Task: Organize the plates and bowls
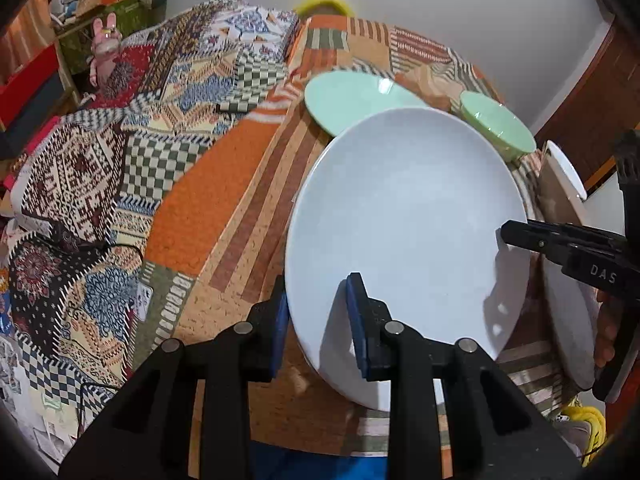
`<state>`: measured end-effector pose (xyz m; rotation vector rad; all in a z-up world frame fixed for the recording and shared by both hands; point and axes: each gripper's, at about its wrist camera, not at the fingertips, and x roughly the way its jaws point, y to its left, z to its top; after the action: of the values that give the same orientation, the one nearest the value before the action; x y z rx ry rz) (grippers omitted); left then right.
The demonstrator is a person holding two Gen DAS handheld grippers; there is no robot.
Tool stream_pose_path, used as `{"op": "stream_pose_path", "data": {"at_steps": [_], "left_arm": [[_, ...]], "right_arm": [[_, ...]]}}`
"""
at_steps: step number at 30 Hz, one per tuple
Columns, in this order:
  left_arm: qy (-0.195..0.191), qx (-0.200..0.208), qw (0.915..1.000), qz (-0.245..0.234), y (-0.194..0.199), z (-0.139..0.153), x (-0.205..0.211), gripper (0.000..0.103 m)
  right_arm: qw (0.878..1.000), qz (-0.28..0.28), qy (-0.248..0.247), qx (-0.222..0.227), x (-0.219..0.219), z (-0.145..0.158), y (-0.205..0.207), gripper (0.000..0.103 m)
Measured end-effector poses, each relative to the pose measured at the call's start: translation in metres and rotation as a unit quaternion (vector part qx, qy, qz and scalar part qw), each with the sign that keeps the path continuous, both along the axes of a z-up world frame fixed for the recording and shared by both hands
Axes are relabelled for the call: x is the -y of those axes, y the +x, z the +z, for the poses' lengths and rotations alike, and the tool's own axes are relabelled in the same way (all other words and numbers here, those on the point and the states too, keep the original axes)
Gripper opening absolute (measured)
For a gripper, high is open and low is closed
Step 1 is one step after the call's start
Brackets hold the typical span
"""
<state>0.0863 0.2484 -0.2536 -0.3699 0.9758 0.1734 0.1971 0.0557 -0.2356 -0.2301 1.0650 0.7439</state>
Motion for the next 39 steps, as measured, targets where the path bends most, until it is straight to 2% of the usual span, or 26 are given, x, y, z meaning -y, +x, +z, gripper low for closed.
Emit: {"op": "stream_pose_path", "data": {"at_steps": [13,23,31,39], "left_arm": [[0.014,0.051,0.9986,-0.007,-0.014,0.053,0.021,0.028],[0.017,0.074,0.9964,-0.036,-0.016,0.079,0.061,0.028],[0.022,0.073,0.9946,-0.071,-0.009,0.085,0.101,0.028],[0.016,0.052,0.9932,-0.103,0.003,0.077,0.14,0.028]], "right_arm": [[0.997,-0.015,0.052,0.046,0.024,0.047,-0.018,0.02],[0.994,-0.044,0.08,0.064,0.067,0.069,-0.031,0.02],[0.991,-0.073,0.088,0.068,0.11,0.072,-0.04,0.02],[0.989,-0.105,0.092,0.059,0.151,0.063,-0.045,0.02]]}}
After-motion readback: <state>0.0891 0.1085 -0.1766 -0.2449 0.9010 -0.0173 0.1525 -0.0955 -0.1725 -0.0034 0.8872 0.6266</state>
